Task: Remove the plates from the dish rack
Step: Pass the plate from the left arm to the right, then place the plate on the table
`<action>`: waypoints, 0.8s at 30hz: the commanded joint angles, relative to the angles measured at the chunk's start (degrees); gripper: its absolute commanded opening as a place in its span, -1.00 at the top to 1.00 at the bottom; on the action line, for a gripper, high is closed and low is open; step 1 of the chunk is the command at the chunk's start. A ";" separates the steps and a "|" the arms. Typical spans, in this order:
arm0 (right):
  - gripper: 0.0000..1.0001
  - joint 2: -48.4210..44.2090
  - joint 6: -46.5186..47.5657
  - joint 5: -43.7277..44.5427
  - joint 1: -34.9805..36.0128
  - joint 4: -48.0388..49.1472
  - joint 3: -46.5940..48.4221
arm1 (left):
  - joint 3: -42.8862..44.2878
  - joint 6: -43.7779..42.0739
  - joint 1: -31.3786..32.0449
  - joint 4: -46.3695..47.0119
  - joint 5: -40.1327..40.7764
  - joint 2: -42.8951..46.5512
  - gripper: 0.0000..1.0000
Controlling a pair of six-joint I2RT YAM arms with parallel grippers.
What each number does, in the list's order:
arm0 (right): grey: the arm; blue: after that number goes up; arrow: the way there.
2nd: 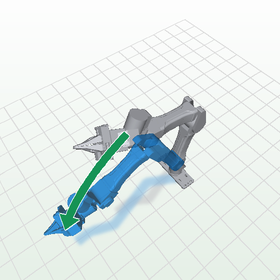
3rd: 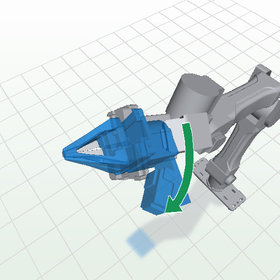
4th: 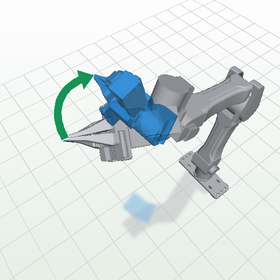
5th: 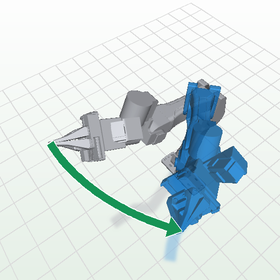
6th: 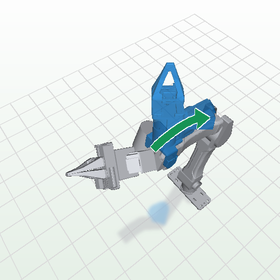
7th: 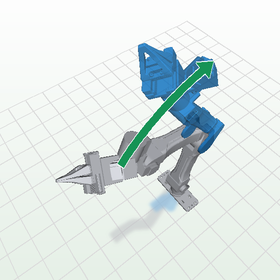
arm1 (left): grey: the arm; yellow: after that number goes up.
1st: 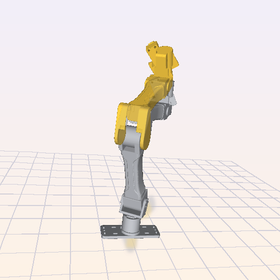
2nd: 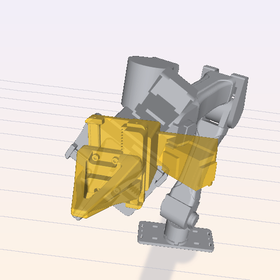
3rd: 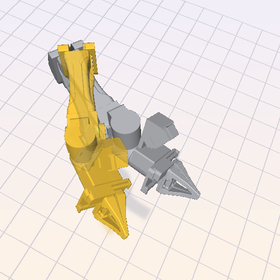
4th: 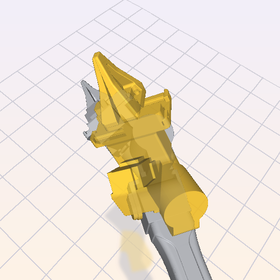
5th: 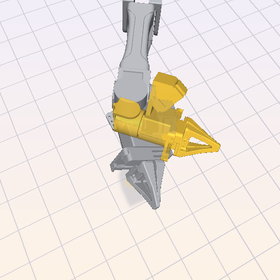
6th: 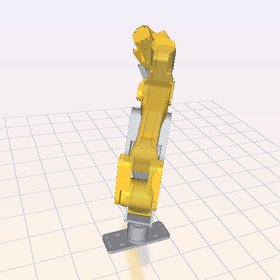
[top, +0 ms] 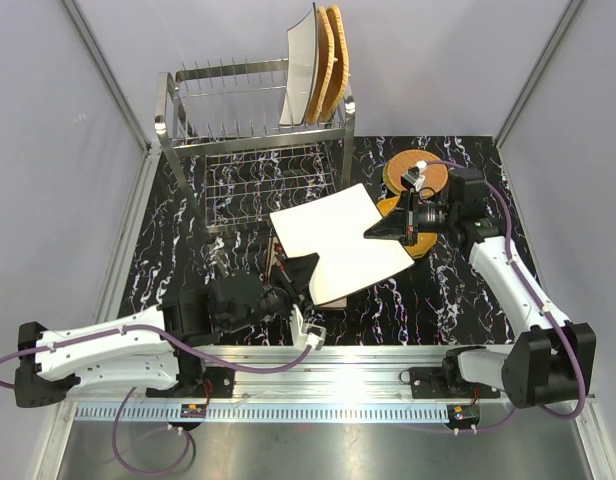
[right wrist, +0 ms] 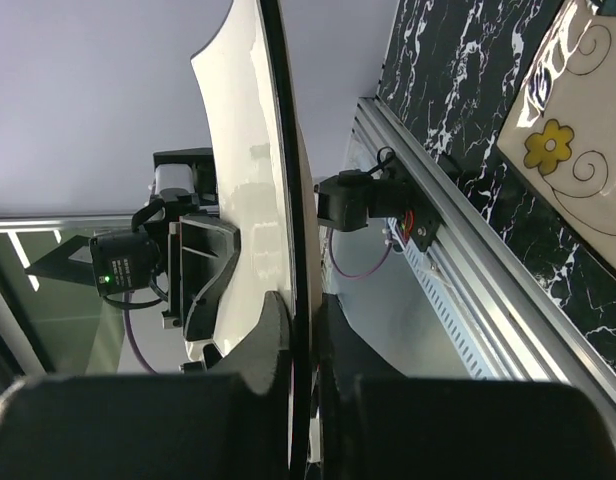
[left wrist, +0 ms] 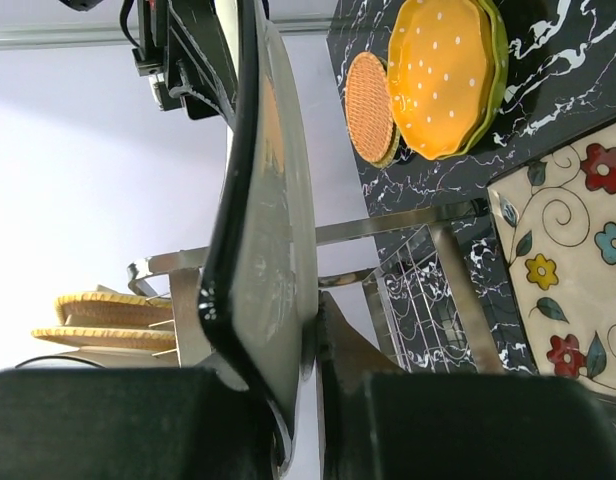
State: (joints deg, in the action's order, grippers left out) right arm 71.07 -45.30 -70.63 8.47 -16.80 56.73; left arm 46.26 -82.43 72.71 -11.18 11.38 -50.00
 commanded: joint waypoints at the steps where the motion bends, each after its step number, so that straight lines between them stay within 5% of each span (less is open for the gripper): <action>1: 1.00 -2.25 -0.66 -7.33 1.11 7.56 -0.13 | 0.68 2.27 -0.02 9.24 1.01 1.48 0.66; 6: 1.00 -2.43 -3.56 -5.31 0.59 12.13 -1.36 | -1.52 6.14 -0.02 11.00 1.72 2.45 -0.25; 8: 1.00 -2.25 -4.88 -4.78 0.15 13.98 -1.53 | -1.87 7.20 -0.02 11.00 2.07 2.62 -0.54; 11: 1.00 -1.46 -6.99 -3.64 -0.91 16.27 -2.06 | -2.05 7.64 0.07 10.39 1.98 3.24 -0.70; 12: 1.00 -1.11 -7.17 -3.11 -1.43 18.44 -2.06 | -2.14 8.07 0.07 9.95 1.90 3.50 -0.94; 24: 1.00 -0.14 -0.59 5.84 -4.60 11.80 -2.41 | -6.27 16.25 0.07 -1.90 6.20 13.87 -0.98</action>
State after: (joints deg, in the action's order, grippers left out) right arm 71.92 -46.39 -64.84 4.27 -6.07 52.80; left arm 40.29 -69.76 72.75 -10.72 14.68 -39.11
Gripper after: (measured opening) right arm 0.099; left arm 0.985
